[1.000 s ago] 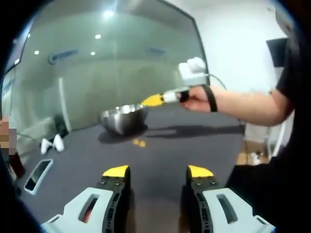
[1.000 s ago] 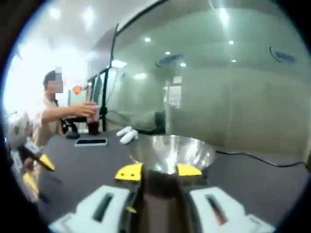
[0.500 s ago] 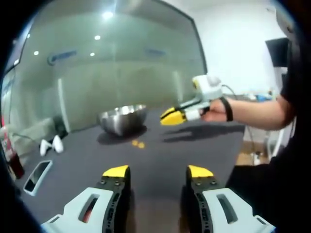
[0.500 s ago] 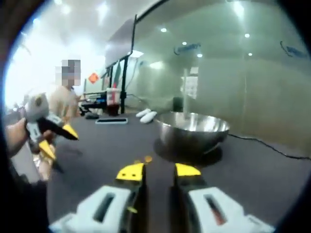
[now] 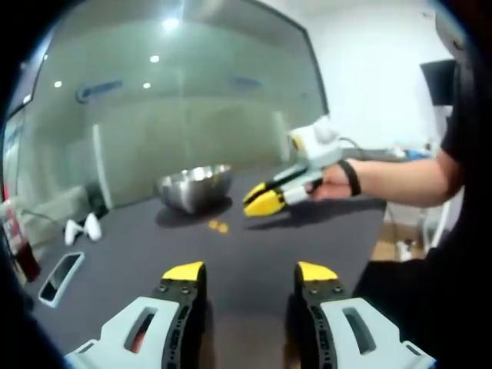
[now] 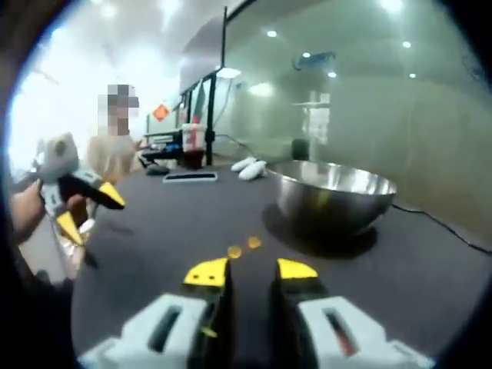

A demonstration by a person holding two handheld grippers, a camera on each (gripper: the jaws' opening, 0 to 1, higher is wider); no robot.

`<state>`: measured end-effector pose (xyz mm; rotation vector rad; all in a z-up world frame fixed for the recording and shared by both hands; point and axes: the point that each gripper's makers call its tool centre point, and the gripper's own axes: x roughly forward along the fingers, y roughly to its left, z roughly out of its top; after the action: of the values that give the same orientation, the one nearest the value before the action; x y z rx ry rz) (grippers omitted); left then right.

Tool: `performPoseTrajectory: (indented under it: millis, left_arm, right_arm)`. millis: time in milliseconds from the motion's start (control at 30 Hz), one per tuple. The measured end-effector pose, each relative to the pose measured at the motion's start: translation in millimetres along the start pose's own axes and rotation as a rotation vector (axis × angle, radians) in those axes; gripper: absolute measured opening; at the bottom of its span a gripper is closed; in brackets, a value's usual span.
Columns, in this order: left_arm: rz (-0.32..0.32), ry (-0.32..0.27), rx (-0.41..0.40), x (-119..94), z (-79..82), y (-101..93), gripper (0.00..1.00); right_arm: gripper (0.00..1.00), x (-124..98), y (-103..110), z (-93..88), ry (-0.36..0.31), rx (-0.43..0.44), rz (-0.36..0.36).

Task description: Pick up the QQ candy scattered on the table and place it into the stainless steel bowl on the table

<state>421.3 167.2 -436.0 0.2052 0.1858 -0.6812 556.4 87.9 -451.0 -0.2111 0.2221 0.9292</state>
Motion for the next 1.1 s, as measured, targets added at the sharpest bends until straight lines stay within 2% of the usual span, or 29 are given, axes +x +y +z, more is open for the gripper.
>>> performPoseTrajectory:
  millis: [233,533,633,967,1100]
  left_arm:
    - [0.003,0.0,-0.003,-1.0,-0.2,1.1,0.47]
    - [0.014,0.003,-0.013,-4.8,-4.0,5.4,0.47]
    - [0.015,0.004,-0.014,-4.8,-4.9,6.1,0.47]
    - [0.012,0.004,-0.015,-4.2,-6.1,6.4,0.47]
    - [0.012,0.0,-0.014,-4.7,-4.6,6.2,0.47]
  right_arm:
    - [0.21,30.2,9.8,-1.9,0.029,-0.018,0.024]
    - [0.17,51.0,18.2,-12.5,0.068,0.002,0.05]
    - [0.11,52.0,18.6,-11.5,0.067,0.015,0.051]
    - [0.1,50.3,21.0,-11.0,0.067,0.013,0.05]
    - [0.1,42.4,21.6,-3.4,0.04,0.021,0.032]
